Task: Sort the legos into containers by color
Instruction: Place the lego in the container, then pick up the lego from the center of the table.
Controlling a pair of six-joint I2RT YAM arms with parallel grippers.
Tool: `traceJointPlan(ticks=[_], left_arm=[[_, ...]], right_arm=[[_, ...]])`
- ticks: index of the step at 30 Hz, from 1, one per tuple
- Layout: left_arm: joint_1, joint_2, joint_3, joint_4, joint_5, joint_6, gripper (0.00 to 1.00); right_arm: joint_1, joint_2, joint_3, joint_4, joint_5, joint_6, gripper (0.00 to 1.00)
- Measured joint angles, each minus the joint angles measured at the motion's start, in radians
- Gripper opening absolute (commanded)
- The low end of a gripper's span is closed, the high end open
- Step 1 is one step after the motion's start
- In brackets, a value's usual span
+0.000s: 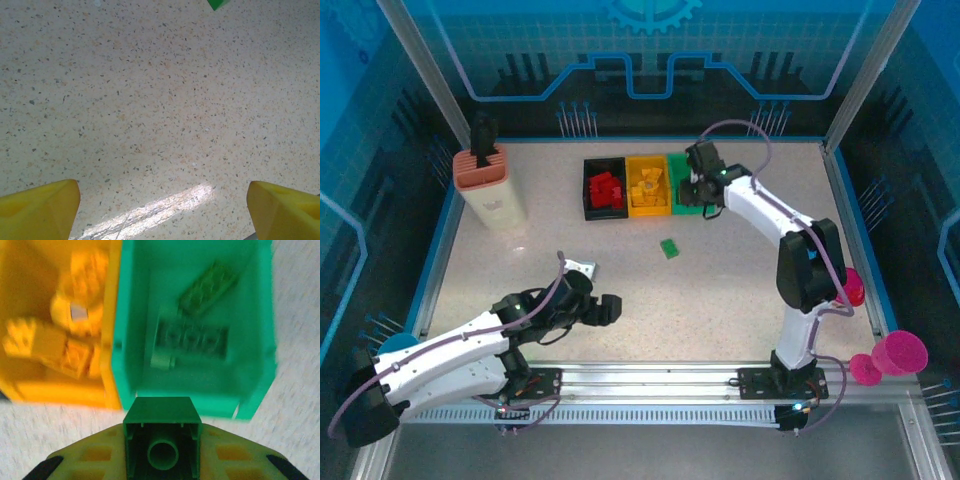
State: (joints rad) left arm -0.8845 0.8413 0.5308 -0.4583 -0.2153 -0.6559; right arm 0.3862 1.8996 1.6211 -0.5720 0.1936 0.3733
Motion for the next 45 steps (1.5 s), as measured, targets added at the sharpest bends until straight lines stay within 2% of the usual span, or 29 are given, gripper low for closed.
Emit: traceJointPlan(ticks=[5, 8, 9, 10, 11, 12, 16, 19, 26, 35, 40, 45], left_arm=[[-0.003, -0.012, 0.000, 0.000, -0.006, 0.000, 0.87], [-0.003, -0.012, 0.000, 0.000, -0.008, 0.000, 0.87], [-0.003, -0.012, 0.000, 0.000, -0.008, 0.000, 0.87], [-0.003, -0.012, 0.000, -0.002, -0.008, 0.000, 0.87], [-0.003, -0.012, 0.000, -0.003, -0.008, 0.000, 0.88], [-0.003, -0.012, 0.000, -0.005, -0.009, 0.000, 0.87], [-0.003, -0.012, 0.000, -0.008, -0.013, 0.000, 0.88], [-0.003, -0.005, 0.000, -0.007, -0.016, 0.000, 0.88], [-0.003, 0.091, 0.040, -0.003, -0.015, 0.007, 0.92], [-0.004, 0.410, 0.267, 0.056, 0.005, 0.078, 0.95], [0.006, 0.653, 0.433, 0.075, 0.040, 0.089, 0.94], [0.029, 0.821, 0.565, 0.069, 0.072, 0.079, 0.93]], right_arm=[[-0.040, 0.124, 0.220, -0.044, -0.008, 0.000, 0.29], [-0.043, 0.227, 0.351, -0.091, -0.006, 0.002, 0.51], [-0.043, 0.255, 0.383, -0.102, -0.005, 0.004, 0.61], [-0.043, 0.278, 0.406, -0.114, -0.003, 0.011, 0.76], [-0.044, 0.298, 0.422, -0.127, 0.000, 0.016, 0.85], [-0.044, 0.305, 0.423, -0.135, 0.003, 0.017, 0.87], [-0.044, 0.283, 0.362, -0.129, 0.013, 0.026, 0.88], [-0.043, 0.212, 0.240, -0.092, 0.015, 0.027, 0.88], [-0.040, -0.062, -0.102, 0.025, 0.007, 0.039, 0.89], [-0.038, -0.414, -0.467, 0.140, -0.021, 0.068, 0.91], [-0.038, -0.554, -0.596, 0.138, -0.030, 0.076, 0.91], [-0.037, -0.699, -0.689, 0.127, -0.038, 0.087, 0.90]])
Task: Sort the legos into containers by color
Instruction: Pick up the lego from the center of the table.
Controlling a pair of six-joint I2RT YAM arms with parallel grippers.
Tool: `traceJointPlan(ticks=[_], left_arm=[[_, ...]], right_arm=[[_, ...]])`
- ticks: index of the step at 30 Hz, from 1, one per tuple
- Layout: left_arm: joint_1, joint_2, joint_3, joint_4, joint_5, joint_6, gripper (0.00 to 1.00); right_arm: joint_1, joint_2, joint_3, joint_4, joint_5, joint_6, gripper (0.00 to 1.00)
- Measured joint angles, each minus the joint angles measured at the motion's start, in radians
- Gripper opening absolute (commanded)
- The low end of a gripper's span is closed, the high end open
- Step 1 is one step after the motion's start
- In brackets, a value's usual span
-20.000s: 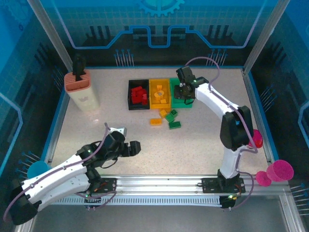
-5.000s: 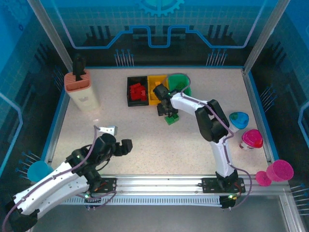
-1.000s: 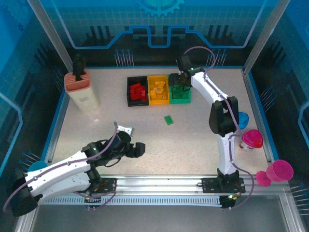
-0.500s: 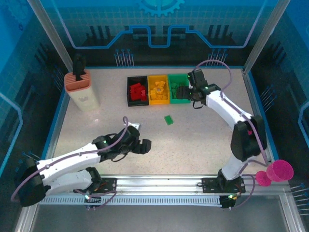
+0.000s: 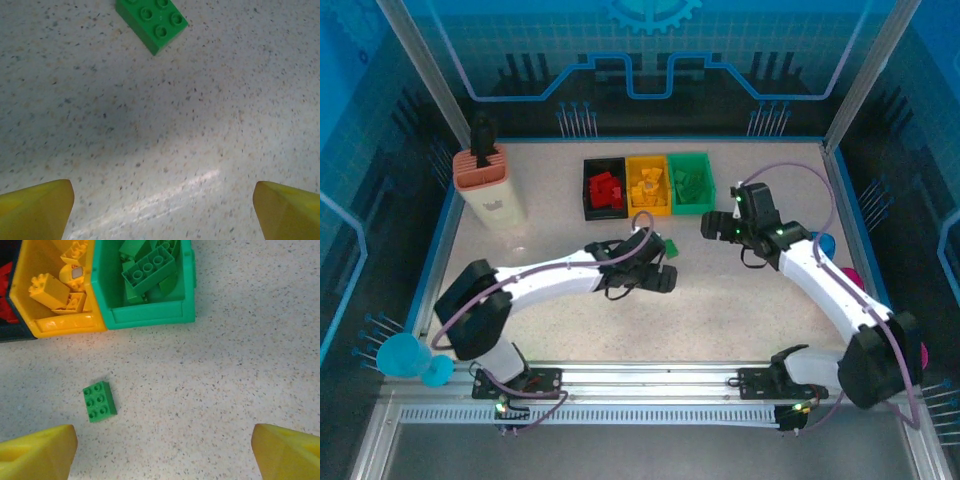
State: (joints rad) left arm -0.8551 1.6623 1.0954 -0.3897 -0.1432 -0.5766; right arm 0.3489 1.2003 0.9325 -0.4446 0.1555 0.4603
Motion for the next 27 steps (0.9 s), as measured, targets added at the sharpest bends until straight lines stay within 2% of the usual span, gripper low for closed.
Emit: traceJointPlan(ticks=[5, 11, 16, 24, 27], left_arm=[[0.049, 0.145, 0.144, -0.027, 0.021, -0.027, 0.89], [0.091, 0.290, 0.311, -0.089, 0.021, -0.053, 0.83], [0.093, 0.394, 0.441, -0.153, 0.006, -0.058, 0.69], [0.093, 0.526, 0.583, -0.250, -0.036, -0.052, 0.66], [0.093, 0.556, 0.613, -0.277, -0.050, -0.050, 0.60]], right_arm=[[0.005, -0.141, -0.089, 0.000, -0.003, 0.023, 0.89], [0.005, -0.211, -0.192, -0.005, -0.004, 0.050, 0.88], [0.005, -0.251, -0.240, -0.008, -0.012, 0.075, 0.87], [0.005, -0.322, -0.261, -0.006, -0.030, 0.102, 0.86], [0.005, -0.336, -0.271, -0.002, -0.033, 0.106, 0.86]])
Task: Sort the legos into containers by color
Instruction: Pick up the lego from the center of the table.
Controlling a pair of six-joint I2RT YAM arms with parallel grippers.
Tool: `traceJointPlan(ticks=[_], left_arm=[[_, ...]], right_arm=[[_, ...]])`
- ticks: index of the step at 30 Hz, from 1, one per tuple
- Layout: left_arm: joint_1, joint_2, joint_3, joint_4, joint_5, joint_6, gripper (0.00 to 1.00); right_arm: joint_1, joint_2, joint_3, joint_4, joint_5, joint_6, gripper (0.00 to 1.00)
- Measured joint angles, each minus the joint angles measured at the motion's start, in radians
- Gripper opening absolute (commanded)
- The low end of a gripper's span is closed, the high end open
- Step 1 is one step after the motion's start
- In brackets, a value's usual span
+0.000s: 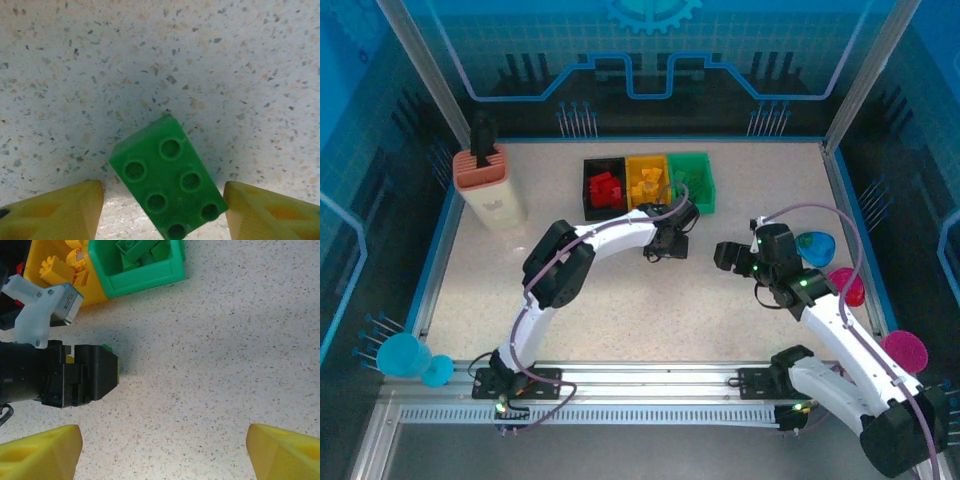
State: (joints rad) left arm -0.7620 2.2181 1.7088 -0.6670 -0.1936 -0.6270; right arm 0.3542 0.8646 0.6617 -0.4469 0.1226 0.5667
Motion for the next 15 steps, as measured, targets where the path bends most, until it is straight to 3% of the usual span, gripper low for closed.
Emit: traceJointPlan(ticks=[7, 15], left_arm=[[0.000, 0.041, 0.058, -0.048, -0.022, 0.021, 0.37], [0.001, 0.040, 0.065, -0.037, -0.026, 0.057, 0.31]], right_arm=[[0.000, -0.025, -0.026, -0.002, 0.000, 0.014, 0.85], [0.000, -0.050, -0.040, 0.004, -0.004, 0.028, 0.85]])
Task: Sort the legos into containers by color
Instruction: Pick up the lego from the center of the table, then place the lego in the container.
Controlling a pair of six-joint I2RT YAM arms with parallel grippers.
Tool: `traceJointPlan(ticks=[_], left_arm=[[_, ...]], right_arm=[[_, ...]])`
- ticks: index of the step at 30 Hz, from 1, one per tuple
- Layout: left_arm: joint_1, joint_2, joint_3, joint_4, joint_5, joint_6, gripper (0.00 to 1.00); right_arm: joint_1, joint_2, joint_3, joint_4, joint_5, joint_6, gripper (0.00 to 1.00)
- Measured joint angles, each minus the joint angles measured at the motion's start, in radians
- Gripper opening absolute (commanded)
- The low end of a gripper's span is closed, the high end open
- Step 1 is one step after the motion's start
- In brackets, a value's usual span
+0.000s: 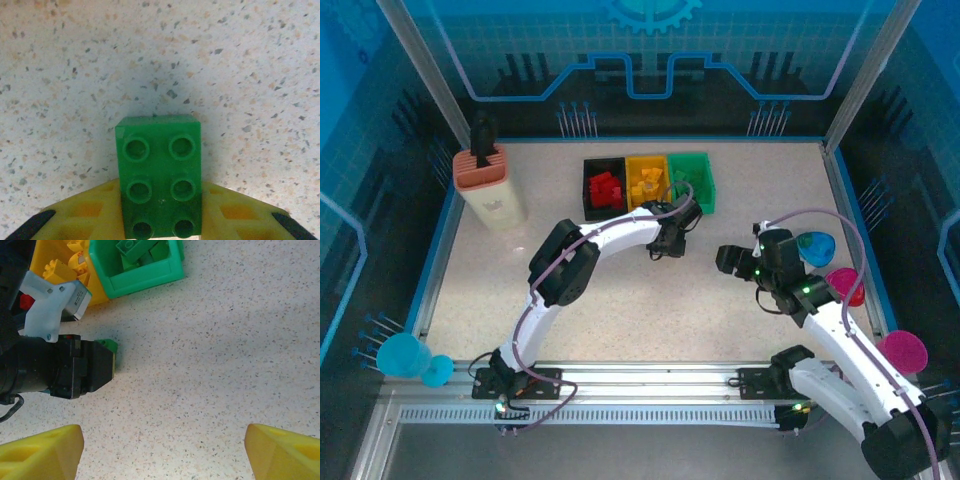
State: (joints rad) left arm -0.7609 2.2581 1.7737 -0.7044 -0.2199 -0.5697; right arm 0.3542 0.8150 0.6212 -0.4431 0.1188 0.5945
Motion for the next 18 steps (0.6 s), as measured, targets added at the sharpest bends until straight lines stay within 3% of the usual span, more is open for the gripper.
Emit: traceJointPlan(ticks=[9, 18], left_arm=[[0.002, -0.066, 0.005, 0.104, 0.008, 0.082, 0.31], [0.034, -0.064, 0.224, 0.135, 0.017, 0.158, 0.32]], right_arm=[[0.000, -0.038, -0.073, -0.028, 0.000, 0.015, 0.86], [0.000, -0.153, -0.129, -0.089, 0.000, 0.039, 0.85]])
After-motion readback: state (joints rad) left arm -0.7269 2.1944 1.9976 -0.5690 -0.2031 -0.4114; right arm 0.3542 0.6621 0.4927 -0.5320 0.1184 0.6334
